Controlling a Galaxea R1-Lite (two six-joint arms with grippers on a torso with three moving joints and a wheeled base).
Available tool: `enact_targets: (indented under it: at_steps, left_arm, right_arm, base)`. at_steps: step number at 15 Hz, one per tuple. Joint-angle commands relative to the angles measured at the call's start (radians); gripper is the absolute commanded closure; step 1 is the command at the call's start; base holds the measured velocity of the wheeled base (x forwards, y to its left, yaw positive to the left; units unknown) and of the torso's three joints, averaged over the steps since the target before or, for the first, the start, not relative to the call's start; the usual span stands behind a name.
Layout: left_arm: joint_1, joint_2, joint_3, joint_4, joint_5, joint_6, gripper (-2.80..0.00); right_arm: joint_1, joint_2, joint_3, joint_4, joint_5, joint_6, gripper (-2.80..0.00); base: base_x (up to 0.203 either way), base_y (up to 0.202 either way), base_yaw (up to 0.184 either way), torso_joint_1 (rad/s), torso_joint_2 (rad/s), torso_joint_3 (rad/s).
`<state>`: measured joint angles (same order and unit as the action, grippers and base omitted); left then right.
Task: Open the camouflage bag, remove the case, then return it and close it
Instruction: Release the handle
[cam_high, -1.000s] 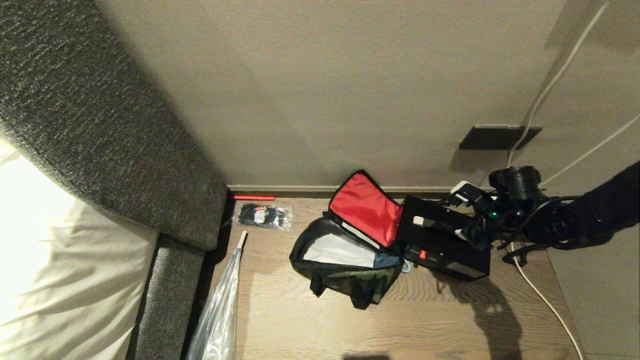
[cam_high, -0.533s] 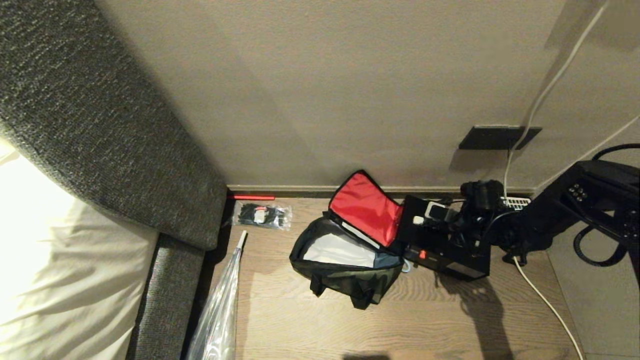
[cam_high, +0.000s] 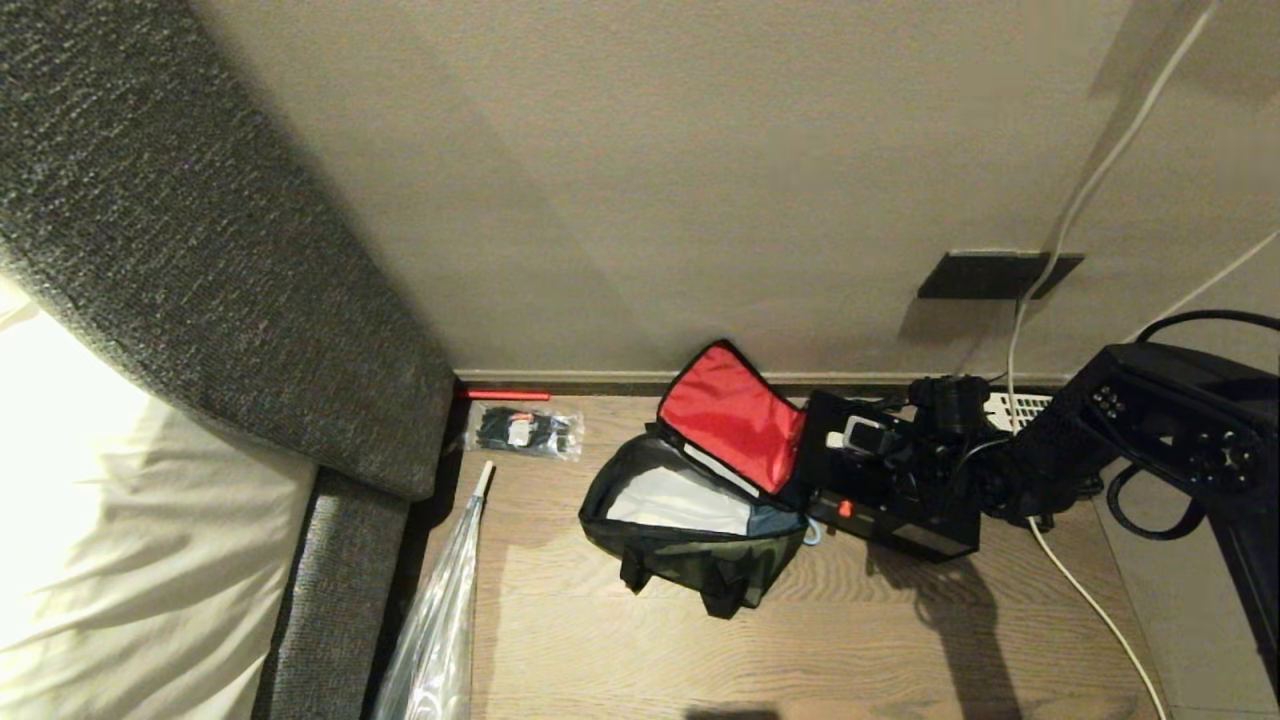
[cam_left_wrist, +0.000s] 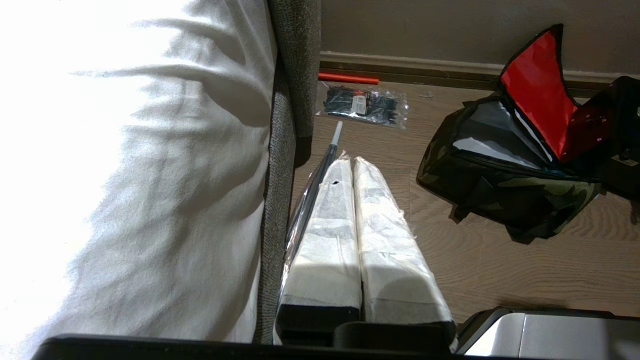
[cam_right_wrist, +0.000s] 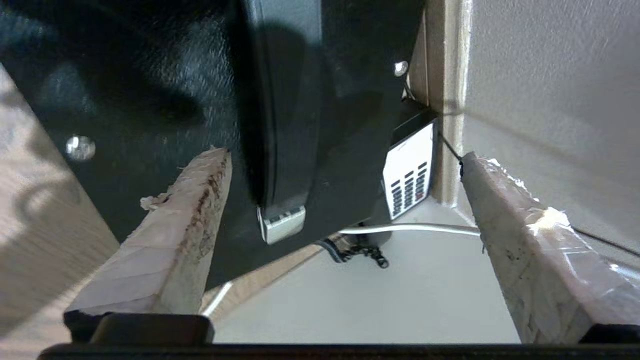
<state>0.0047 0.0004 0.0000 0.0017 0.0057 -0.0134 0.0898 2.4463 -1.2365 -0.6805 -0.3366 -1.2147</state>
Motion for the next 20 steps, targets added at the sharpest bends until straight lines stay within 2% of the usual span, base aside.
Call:
enact_targets:
  at_steps: [1,3,4,6,9,20]
  left_arm:
    - [0.001,-0.002,0.003,0.000,0.000,0.000,0.00]
    - [0.001,-0.002,0.003,0.000,0.000,0.000,0.00]
    - [0.001,-0.002,0.003,0.000,0.000,0.000,0.00]
    - [0.001,-0.002,0.003,0.000,0.000,0.000,0.00]
    - [0.000,-0.002,0.003,0.000,0.000,0.000,0.00]
    - [0.001,-0.002,0.003,0.000,0.000,0.000,0.00]
  right_arm:
    - [0.015,0.006,0.032,-0.070,-0.005,0.015,-2.80]
    - [0.042,0.011,0.090,-0.228,-0.041,0.037,-2.80]
    - [0.056,0.018,0.119,-0.285,-0.066,0.079,-2.80]
    - [0.067,0.024,0.177,-0.334,-0.103,0.105,-2.80]
    - [0.081,0.057,0.236,-0.460,-0.135,0.097,-2.80]
    - [0.076,0.181,0.085,-0.558,-0.148,0.092,-2.80]
  base:
    - [0.000,0.000,0.000,0.000,0.00,0.000]
    - [0.000,0.000,0.000,0.000,0.00,0.000]
    - [0.000,0.000,0.000,0.000,0.00,0.000]
    - [0.000,0.000,0.000,0.000,0.00,0.000]
    - [0.000,0.000,0.000,0.000,0.00,0.000]
    - [0.000,0.000,0.000,0.000,0.00,0.000]
